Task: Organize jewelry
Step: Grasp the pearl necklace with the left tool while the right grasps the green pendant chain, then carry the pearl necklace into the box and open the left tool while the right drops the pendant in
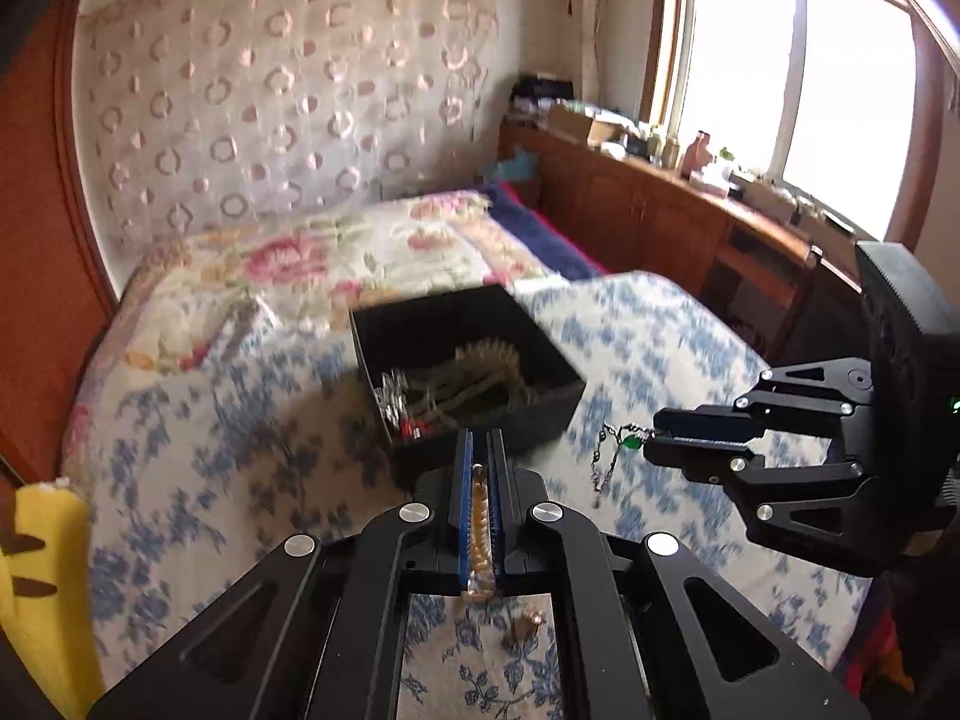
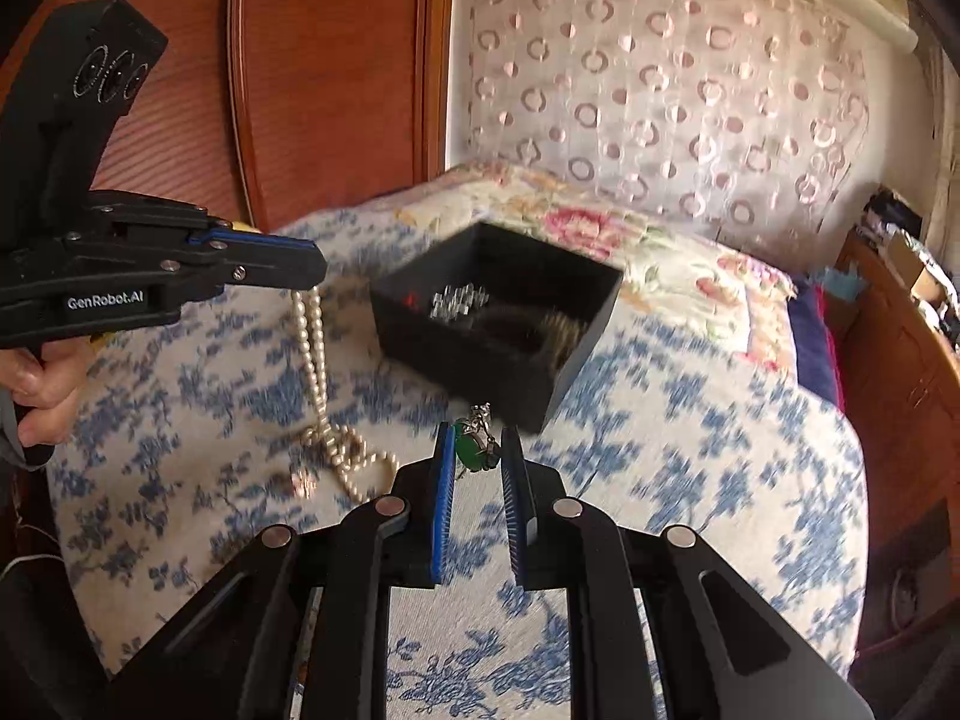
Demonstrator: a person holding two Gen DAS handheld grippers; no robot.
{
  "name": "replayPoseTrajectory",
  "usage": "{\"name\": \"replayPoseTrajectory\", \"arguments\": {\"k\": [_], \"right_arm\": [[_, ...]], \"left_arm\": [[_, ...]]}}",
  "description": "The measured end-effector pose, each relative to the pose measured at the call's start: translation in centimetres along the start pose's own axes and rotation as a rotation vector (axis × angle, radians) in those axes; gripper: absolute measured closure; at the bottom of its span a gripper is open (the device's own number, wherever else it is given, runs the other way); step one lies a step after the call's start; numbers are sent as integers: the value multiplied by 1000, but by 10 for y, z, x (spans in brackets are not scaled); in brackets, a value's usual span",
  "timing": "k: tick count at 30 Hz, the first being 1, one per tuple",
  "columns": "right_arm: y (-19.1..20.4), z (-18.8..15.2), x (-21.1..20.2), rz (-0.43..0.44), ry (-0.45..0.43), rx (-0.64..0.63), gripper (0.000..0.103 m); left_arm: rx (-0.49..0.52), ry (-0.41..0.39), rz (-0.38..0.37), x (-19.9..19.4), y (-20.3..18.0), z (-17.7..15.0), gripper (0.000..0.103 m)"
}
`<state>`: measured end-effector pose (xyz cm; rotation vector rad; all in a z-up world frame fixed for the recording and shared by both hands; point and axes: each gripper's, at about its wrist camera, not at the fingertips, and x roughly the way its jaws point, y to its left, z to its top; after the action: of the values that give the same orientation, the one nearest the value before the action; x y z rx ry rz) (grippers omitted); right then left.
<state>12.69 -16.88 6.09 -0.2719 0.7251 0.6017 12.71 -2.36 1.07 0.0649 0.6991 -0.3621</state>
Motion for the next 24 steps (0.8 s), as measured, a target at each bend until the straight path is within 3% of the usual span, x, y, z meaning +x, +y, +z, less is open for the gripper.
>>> {"name": "replayPoseTrajectory", "arguments": {"k": [13, 24], "right_arm": [[-12, 44, -26, -25, -93, -15, 86], [-16, 66, -21, -6, -117, -29, 86]], "left_arm": [[43, -135, 41, -45, -9, 57, 99], [43, -222, 38, -65, -6, 93, 99]]}}
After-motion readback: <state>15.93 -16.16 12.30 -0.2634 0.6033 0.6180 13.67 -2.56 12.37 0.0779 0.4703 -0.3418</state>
